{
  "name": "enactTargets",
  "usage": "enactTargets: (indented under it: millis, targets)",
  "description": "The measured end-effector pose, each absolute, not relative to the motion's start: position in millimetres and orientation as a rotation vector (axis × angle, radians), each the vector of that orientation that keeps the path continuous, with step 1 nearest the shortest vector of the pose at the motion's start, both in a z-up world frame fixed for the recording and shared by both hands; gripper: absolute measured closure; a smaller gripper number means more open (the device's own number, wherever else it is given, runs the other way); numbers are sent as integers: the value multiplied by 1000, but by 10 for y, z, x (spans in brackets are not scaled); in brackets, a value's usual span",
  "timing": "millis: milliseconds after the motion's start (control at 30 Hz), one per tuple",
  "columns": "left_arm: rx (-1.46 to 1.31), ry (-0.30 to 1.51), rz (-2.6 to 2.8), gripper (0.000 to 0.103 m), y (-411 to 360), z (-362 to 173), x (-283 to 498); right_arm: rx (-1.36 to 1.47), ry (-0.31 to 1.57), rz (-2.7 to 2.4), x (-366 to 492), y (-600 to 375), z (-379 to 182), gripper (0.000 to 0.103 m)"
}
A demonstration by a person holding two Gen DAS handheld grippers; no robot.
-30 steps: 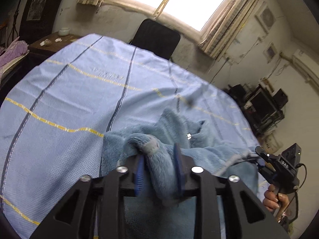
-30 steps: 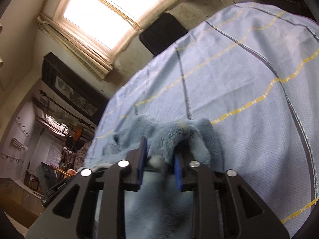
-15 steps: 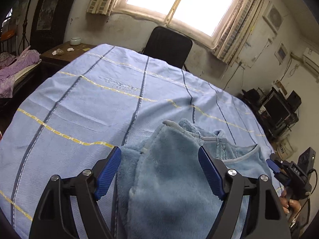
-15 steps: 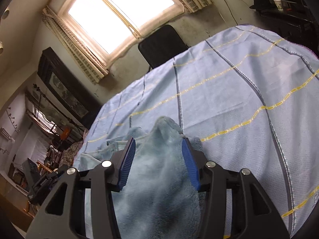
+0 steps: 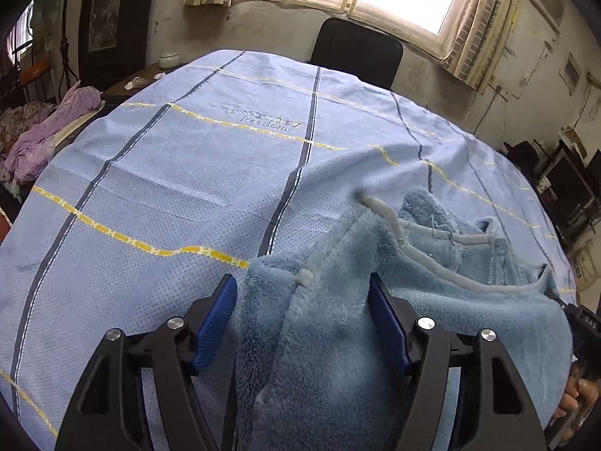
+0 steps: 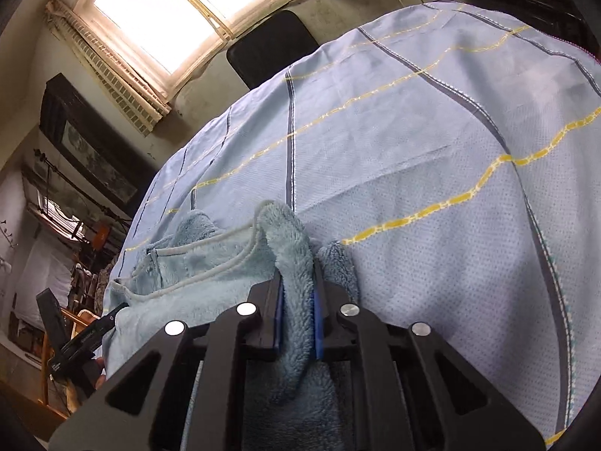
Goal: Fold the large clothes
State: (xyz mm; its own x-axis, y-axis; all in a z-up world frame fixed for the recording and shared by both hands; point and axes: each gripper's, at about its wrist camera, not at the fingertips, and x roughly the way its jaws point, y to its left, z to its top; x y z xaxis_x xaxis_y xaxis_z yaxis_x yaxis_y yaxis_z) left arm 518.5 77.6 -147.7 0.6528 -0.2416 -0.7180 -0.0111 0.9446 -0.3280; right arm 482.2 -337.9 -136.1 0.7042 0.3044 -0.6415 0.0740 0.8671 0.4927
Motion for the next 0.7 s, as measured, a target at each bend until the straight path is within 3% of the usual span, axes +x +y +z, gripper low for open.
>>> enactTargets:
  millis: [67, 300, 533, 667, 700]
  targets:
    - [-316, 815, -142, 34, 784, -1290, 5055, 505, 762, 124, 4754, -3359, -1266, 86]
    - [-169, 699, -280, 32, 129, -694, 4572, 388, 654, 239, 4366, -2796, -668, 86]
    - [-20, 832, -254, 30, -448, -1292, 4614, 319, 784, 270, 4287, -2415, -1056, 86]
    - [23, 792, -237, 28, -490, -1367, 4589, 394, 849, 268, 4380, -2606, -1344, 103]
    - [19, 798, -234, 28, -492, -1366, 4601, 425, 857, 277, 4397, -2652, -1353, 103]
